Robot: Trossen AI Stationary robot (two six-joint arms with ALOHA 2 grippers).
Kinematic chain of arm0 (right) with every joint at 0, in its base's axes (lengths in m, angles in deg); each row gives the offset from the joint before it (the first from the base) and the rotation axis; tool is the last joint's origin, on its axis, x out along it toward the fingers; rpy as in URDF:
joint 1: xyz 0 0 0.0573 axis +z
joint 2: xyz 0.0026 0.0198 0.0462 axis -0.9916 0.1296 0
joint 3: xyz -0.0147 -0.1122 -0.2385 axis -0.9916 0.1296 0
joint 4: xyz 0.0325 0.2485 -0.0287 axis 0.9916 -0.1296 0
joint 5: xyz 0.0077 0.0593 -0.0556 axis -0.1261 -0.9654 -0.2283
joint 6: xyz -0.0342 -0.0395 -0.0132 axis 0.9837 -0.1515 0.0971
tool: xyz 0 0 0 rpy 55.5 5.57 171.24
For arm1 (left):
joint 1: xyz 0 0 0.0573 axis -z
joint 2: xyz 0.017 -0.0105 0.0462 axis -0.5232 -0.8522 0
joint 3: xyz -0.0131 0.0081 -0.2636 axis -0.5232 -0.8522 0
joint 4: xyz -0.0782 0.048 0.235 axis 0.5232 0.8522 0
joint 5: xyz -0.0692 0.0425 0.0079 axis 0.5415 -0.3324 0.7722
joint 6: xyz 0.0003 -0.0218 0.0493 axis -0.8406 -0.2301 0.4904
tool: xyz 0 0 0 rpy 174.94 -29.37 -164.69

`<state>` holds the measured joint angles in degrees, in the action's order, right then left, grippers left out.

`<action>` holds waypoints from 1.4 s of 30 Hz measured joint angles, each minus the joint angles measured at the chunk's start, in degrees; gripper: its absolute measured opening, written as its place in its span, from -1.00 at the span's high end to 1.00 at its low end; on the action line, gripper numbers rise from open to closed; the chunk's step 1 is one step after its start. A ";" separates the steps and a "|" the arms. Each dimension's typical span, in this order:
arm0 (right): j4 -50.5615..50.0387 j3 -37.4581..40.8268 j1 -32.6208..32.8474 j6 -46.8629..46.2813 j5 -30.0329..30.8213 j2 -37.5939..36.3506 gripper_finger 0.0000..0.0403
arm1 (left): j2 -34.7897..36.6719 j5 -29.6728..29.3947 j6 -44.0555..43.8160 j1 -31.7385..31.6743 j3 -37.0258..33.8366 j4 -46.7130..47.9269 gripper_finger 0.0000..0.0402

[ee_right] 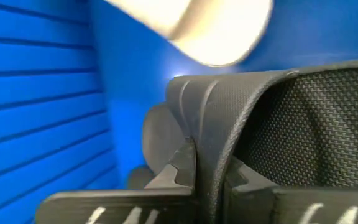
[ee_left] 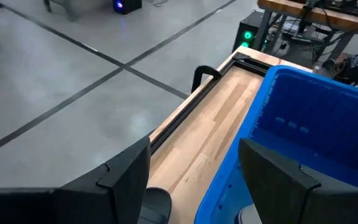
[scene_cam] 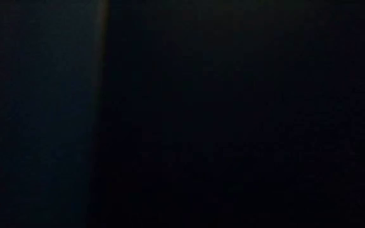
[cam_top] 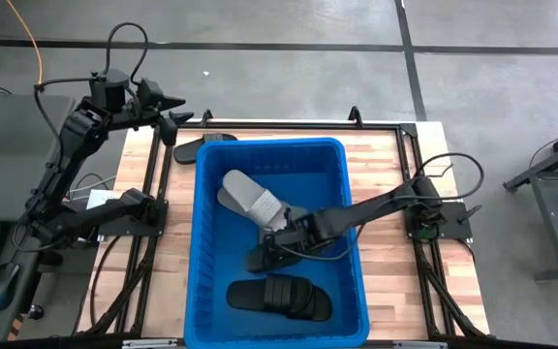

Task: Pick and place slides into bin
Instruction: Put the right black slipper into the blue bin

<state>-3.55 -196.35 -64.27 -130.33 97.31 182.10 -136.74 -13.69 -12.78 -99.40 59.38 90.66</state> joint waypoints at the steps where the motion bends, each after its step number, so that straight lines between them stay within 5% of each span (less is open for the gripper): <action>1: -0.79 0.01 0.04 0.00 -0.18 0.30 1.00 | 0.25 -0.54 -0.02 0.00 0.00 -0.02 -0.16; 19: -0.93 0.09 -0.55 2.72 3.56 3.39 1.00 | 1.59 -2.49 0.12 0.00 0.00 -0.07 -0.16; 31: -2.44 0.14 -1.18 7.14 -2.70 6.16 0.98 | 1.59 -2.47 0.40 0.00 0.00 -0.07 -0.16; 42: -7.32 0.23 -1.76 8.41 -3.84 6.30 0.39 | 1.59 -2.44 0.92 0.00 0.00 -0.58 -0.16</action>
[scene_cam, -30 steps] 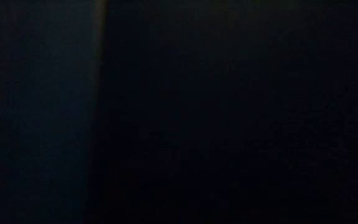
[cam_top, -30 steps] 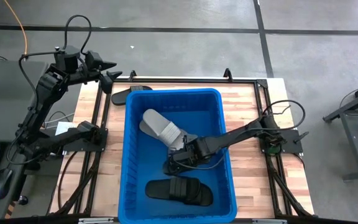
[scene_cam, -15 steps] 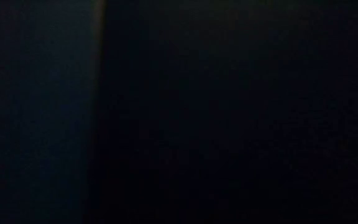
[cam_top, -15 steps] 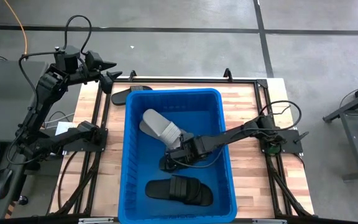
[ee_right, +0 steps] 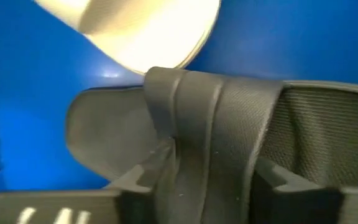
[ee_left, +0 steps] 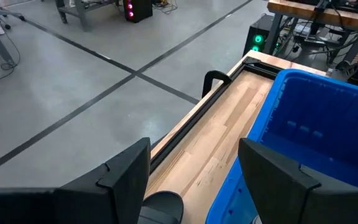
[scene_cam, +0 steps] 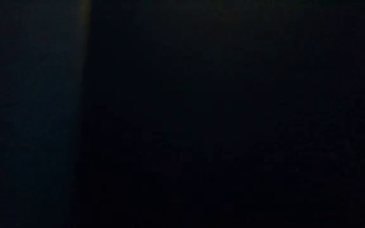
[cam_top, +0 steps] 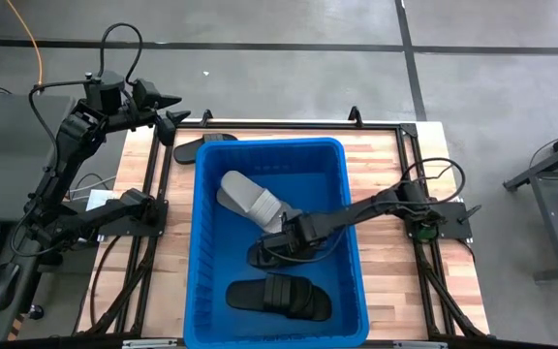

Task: Pick and place slides into bin
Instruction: Put the right black slipper into the blue bin, then put the black slipper into the blue bin

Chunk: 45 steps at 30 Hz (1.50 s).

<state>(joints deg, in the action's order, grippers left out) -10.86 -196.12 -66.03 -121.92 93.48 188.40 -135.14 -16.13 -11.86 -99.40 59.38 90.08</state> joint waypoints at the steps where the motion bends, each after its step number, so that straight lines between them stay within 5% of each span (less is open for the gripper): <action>1: -0.50 0.01 -0.21 0.73 -0.05 0.03 0.33 | 0.00 0.00 0.00 0.00 0.00 -0.03 -0.16; 6: 0.29 0.05 -1.08 4.11 -3.82 0.04 0.05 | 0.00 0.07 -0.02 0.00 0.00 -0.03 -0.16; 13: 4.03 0.06 -1.70 3.45 -18.96 0.04 -0.09 | 0.00 0.17 -0.04 0.00 0.01 -0.27 -0.16; 24: -0.08 0.06 -1.95 6.53 -11.44 0.18 -0.16 | 0.00 0.17 -0.07 0.00 0.00 -0.45 -0.16; 35: -1.10 0.04 -4.16 12.53 -19.26 4.32 -0.60 | 0.00 0.17 0.02 0.00 0.00 -0.53 -0.16; 45: -5.93 -7.20 -2.61 13.34 -11.71 2.05 -0.60 | 0.00 0.17 0.49 -0.02 0.00 -0.27 -0.16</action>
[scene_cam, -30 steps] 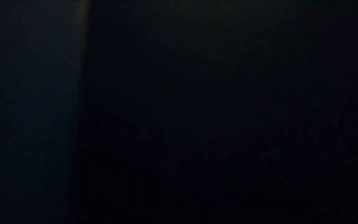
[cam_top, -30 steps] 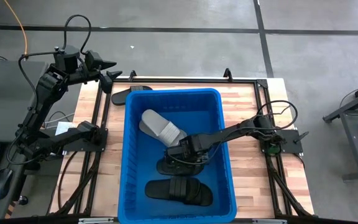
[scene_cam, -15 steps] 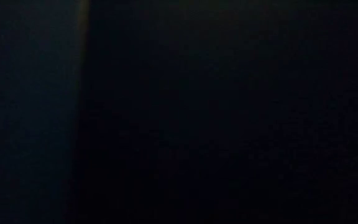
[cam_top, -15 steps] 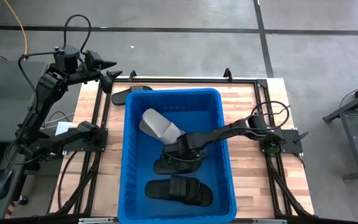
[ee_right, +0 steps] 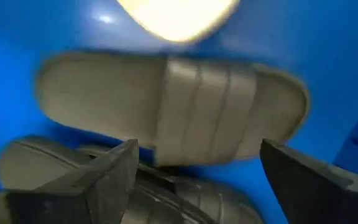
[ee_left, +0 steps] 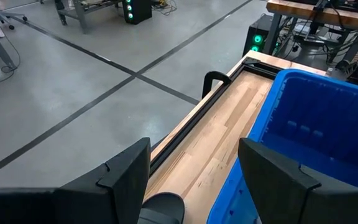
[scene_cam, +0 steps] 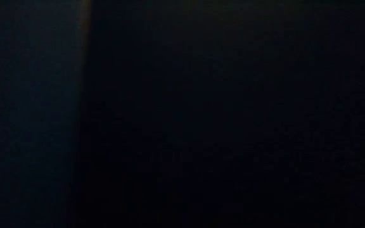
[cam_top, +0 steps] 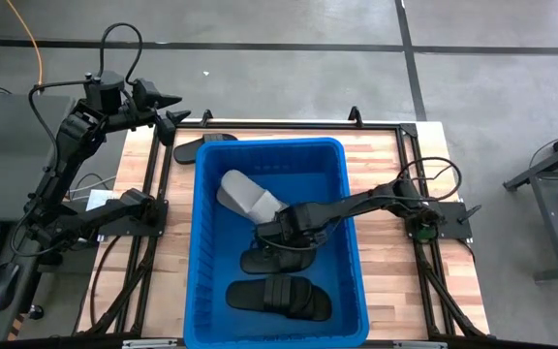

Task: Pick and place slides into bin
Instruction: Put the black slipper into the blue bin

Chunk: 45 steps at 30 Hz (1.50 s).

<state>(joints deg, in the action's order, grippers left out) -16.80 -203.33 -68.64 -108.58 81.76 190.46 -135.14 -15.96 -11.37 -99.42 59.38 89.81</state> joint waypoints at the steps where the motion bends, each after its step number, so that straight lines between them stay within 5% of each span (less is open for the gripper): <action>1: -0.87 -0.95 0.00 0.43 1.17 0.00 -0.61 | 0.00 0.00 0.10 0.00 0.00 0.04 -0.16; 17: -3.96 -6.47 -0.14 8.18 2.53 -0.04 -0.60 | -0.28 5.45 8.06 0.02 0.00 1.44 -0.16; 30: -6.21 -6.47 -1.18 8.97 5.23 -1.44 -0.60 | -1.85 -5.97 10.79 0.02 0.00 4.48 -0.16; 34: -6.21 -6.47 -2.30 10.43 6.05 -4.64 -0.60 | -3.38 -1.22 6.10 0.02 0.00 5.82 -0.16; 45: -12.64 -6.47 -5.25 21.05 20.48 -20.07 -0.59 | -11.47 8.29 -3.98 -0.93 0.00 0.58 -0.16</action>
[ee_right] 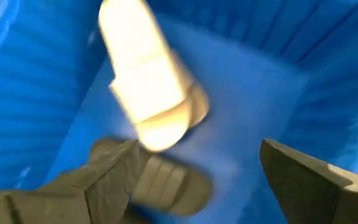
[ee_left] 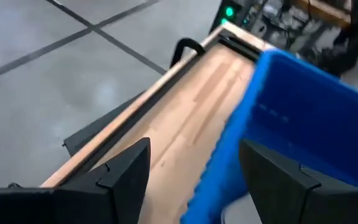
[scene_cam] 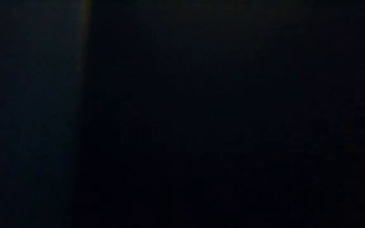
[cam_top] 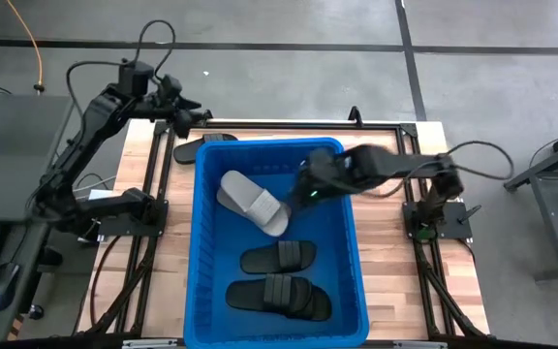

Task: Pick and place slides into bin
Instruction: Put the black slipper into the blue bin

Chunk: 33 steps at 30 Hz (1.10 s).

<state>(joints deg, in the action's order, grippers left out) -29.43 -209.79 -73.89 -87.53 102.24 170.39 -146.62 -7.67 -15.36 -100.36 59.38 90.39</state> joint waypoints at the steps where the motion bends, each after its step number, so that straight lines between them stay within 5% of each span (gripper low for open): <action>1: -0.92 0.00 -0.29 0.89 1.59 -1.14 -0.59 | -1.00 0.82 -0.53 -0.99 0.00 -1.08 -0.16; 7: -4.16 0.00 -1.82 2.80 8.97 -7.29 -0.59 | -7.36 5.10 -7.88 -6.04 -0.02 -6.93 -0.16; 15: -3.80 0.00 -3.36 6.72 14.34 -9.94 -0.59 | -8.07 2.18 -18.11 -6.38 -0.04 -10.01 -0.16; 20: -2.98 0.00 -3.84 9.18 13.52 -9.48 -0.59 | -4.13 -8.54 -19.95 -3.25 -0.99 -9.55 -0.16; 27: -2.48 0.09 -3.82 12.09 13.36 -9.09 -0.59 | 5.90 -2.93 -30.47 -2.76 -14.44 -20.14 -0.16; 33: -2.60 0.09 -3.82 14.20 13.30 -9.09 -0.59 | 16.54 -4.01 -51.00 -2.72 -30.13 -38.55 -0.16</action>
<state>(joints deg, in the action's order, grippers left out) -32.04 -209.71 -77.71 -73.32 115.54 161.30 -130.07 -11.67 -66.35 -103.08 29.25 51.84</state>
